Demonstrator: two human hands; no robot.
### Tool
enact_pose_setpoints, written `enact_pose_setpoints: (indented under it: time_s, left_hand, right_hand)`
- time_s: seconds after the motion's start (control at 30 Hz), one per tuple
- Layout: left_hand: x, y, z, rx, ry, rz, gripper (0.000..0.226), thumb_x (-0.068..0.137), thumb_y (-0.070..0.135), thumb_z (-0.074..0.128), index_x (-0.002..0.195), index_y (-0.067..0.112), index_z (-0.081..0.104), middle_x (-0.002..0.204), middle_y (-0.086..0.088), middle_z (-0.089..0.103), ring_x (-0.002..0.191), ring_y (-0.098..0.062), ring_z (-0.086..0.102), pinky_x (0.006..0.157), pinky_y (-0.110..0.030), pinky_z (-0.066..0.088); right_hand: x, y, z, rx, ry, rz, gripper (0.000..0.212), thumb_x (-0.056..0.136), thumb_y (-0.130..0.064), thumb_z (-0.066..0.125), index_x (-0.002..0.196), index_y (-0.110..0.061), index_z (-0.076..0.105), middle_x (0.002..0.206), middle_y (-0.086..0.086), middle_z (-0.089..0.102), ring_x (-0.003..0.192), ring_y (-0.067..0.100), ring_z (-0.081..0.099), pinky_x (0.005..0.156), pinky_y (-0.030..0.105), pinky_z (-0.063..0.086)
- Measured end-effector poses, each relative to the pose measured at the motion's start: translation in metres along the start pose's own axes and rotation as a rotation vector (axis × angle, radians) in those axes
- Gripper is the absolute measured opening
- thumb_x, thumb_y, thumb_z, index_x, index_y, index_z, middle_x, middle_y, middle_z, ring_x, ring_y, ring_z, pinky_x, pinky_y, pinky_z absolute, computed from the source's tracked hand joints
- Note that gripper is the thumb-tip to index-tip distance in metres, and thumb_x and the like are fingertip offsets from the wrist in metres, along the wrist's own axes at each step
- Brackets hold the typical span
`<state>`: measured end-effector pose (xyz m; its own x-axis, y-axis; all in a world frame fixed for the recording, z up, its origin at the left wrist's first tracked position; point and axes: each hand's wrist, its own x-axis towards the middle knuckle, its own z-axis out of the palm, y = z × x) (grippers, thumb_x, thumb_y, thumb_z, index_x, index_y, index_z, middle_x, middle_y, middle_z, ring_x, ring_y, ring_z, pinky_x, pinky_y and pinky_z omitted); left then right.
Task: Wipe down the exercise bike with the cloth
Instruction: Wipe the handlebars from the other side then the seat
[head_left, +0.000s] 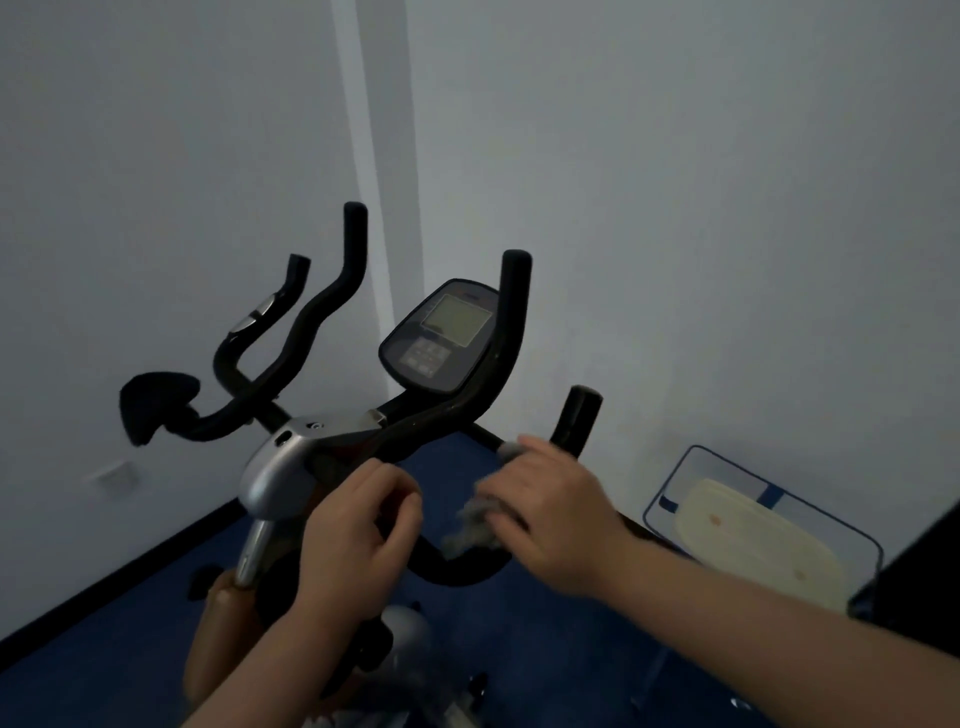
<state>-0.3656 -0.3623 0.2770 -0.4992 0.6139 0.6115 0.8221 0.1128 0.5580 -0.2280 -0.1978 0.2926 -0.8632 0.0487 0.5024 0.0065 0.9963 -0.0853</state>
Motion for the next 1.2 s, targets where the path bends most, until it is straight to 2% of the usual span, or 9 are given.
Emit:
enact_pose_setpoints:
  time_s: [0.1, 0.2, 0.3, 0.5, 0.63, 0.83, 1.0, 1.1, 1.2]
  left_hand:
    - [0.000, 0.000, 0.000, 0.020, 0.026, -0.002, 0.012, 0.087, 0.029, 0.049, 0.076, 0.028, 0.054, 0.076, 0.016, 0.051, 0.067, -0.004, 0.052, 0.057, -0.022, 0.041]
    - [-0.003, -0.001, 0.000, 0.060, 0.083, -0.026, 0.015, 0.088, 0.029, 0.047, 0.076, 0.024, 0.057, 0.075, 0.015, 0.052, 0.067, -0.006, 0.052, 0.057, -0.028, 0.044]
    - [-0.007, -0.003, 0.000, 0.025, 0.161, -0.055, 0.018, 0.089, 0.027, 0.047, 0.077, 0.020, 0.058, 0.075, 0.011, 0.053, 0.068, -0.007, 0.052, 0.058, -0.028, 0.044]
    - [-0.007, -0.002, 0.001, 0.030, 0.236, -0.092, 0.021, 0.089, 0.025, 0.048, 0.077, 0.012, 0.060, 0.076, 0.005, 0.054, 0.068, -0.010, 0.051, 0.058, -0.030, 0.043]
    - [-0.012, -0.001, -0.003, 0.116, 0.202, -0.124, 0.024, 0.090, 0.027, 0.045, 0.081, 0.012, 0.062, 0.079, 0.003, 0.057, 0.070, -0.014, 0.053, 0.061, -0.035, 0.046]
    - [-0.045, -0.019, -0.010, 0.337, 0.329, -0.313, 0.017, 0.092, 0.024, 0.045, 0.089, 0.020, 0.061, 0.090, 0.007, 0.054, 0.084, -0.012, 0.046, 0.076, -0.030, 0.037]
    - [-0.045, -0.022, -0.008, 0.306, 0.398, -0.477, 0.008, 0.090, 0.023, 0.052, 0.092, 0.020, 0.060, 0.095, 0.005, 0.052, 0.085, -0.013, 0.045, 0.075, -0.040, 0.045]
    - [-0.047, -0.020, -0.009, 0.306, 0.404, -0.476, 0.010, 0.090, 0.023, 0.052, 0.092, 0.018, 0.060, 0.094, 0.003, 0.053, 0.084, -0.014, 0.046, 0.074, -0.040, 0.046]
    - [-0.048, -0.023, -0.009, 0.294, 0.405, -0.464, 0.005, 0.090, 0.022, 0.053, 0.090, 0.022, 0.058, 0.093, 0.009, 0.051, 0.083, -0.008, 0.044, 0.076, -0.030, 0.041]
  right_hand:
    - [0.000, -0.022, 0.013, 0.037, -0.160, -0.137, 0.027, 0.088, -0.025, 0.050, 0.102, -0.013, 0.070, 0.085, 0.003, 0.070, 0.081, 0.021, 0.063, 0.100, 0.039, 0.044]
    - [0.004, 0.006, -0.010, -0.012, -0.296, -0.312, 0.042, 0.088, -0.021, 0.046, 0.125, -0.012, 0.063, 0.111, 0.003, 0.071, 0.109, 0.021, 0.063, 0.107, 0.035, 0.041]
    - [-0.002, 0.038, -0.031, 0.037, -0.340, -0.274, 0.056, 0.080, -0.008, 0.052, 0.136, -0.015, 0.055, 0.129, 0.000, 0.062, 0.128, 0.016, 0.051, 0.114, 0.039, 0.032]
    - [-0.006, -0.041, 0.028, -0.120, -0.185, -0.057, 0.042, 0.095, -0.034, 0.041, 0.119, -0.011, 0.067, 0.093, 0.000, 0.072, 0.094, 0.019, 0.067, 0.098, 0.035, 0.047]
    - [-0.001, -0.041, 0.016, -0.123, -0.248, -0.061, 0.053, 0.093, -0.045, 0.046, 0.132, -0.011, 0.057, 0.097, -0.003, 0.072, 0.103, 0.016, 0.065, 0.099, 0.033, 0.045]
    - [0.001, -0.044, 0.011, -0.229, -0.353, 0.011, 0.029, 0.088, -0.044, 0.062, 0.096, -0.017, 0.064, 0.084, -0.001, 0.066, 0.089, 0.023, 0.064, 0.093, 0.043, 0.047]
    - [0.057, -0.073, 0.052, -0.047, -0.600, 0.242, 0.041, 0.103, -0.039, 0.034, 0.129, -0.007, 0.036, 0.124, 0.013, 0.054, 0.111, 0.030, 0.053, 0.083, 0.038, 0.037]
    - [0.074, -0.064, 0.052, 0.117, -0.720, 0.284, 0.036, 0.104, -0.036, 0.032, 0.123, -0.007, 0.037, 0.119, 0.016, 0.057, 0.103, 0.033, 0.057, 0.070, 0.033, 0.036]
    - [0.049, -0.055, 0.042, -0.025, -0.727, 0.145, 0.031, 0.104, -0.036, 0.031, 0.122, -0.011, 0.037, 0.116, 0.011, 0.058, 0.097, 0.030, 0.058, 0.067, 0.031, 0.030]
